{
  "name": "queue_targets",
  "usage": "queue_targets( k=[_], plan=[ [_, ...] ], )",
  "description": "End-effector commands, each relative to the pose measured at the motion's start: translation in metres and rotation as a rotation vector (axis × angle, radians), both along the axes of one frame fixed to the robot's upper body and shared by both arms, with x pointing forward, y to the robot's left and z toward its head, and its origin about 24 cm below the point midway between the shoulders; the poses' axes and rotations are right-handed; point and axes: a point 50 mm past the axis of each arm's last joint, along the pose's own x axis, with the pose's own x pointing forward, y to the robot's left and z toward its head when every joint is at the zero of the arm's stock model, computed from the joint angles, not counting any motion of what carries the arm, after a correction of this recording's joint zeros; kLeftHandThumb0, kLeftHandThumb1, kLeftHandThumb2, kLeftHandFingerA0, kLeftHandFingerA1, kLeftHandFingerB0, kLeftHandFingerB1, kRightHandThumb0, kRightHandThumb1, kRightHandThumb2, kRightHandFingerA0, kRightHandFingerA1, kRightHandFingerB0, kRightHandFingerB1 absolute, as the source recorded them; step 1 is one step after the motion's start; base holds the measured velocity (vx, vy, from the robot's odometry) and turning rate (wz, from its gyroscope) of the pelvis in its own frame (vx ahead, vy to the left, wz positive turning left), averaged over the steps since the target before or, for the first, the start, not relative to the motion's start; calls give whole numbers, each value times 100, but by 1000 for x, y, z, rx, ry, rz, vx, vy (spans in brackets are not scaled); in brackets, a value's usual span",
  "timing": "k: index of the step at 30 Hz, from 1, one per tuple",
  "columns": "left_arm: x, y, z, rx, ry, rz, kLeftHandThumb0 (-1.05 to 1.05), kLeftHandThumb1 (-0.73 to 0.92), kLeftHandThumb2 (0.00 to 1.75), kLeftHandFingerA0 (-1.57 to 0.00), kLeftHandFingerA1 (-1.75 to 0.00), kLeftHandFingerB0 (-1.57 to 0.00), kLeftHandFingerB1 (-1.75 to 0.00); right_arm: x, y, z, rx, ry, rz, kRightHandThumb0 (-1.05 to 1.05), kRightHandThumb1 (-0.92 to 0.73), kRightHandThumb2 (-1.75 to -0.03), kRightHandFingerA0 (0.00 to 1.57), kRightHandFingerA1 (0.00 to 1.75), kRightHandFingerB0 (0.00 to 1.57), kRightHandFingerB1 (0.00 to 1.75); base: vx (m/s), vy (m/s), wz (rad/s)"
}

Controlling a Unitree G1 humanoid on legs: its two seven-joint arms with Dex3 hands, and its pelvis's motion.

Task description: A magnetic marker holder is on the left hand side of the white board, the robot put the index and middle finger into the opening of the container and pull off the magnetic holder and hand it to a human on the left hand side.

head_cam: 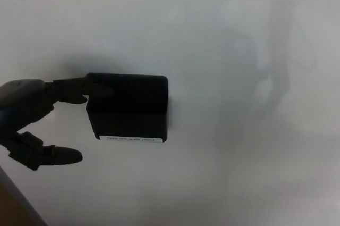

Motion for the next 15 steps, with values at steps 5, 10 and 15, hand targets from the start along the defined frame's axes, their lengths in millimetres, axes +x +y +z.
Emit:
queue_targets(
  k=[5, 10, 15],
  plan=[
    [9, -7, 9, 67, 21, 13, -62, 53, 57, -35, -37, -29, -30, -1, -5, 3, -23, -25, -6, -58, -60, -89, 60, 60, 36, 50, 0, 0, 0],
    [13, -9, 15, 63, -5, 14, -66, 53, 57, -36, -37, -29, -31, 3, -7, 3, -34, -28, -1, -60, -60, -89, 60, 60, 36, 50, 0, 0, 0],
    [18, -11, 19, 63, -14, 14, -69, 45, 76, -31, -45, -25, -40, 3, -8, 4, -50, -26, 8, -54, -73, -62, 67, 47, 41, 37, 0, 0, 0]
  ],
)
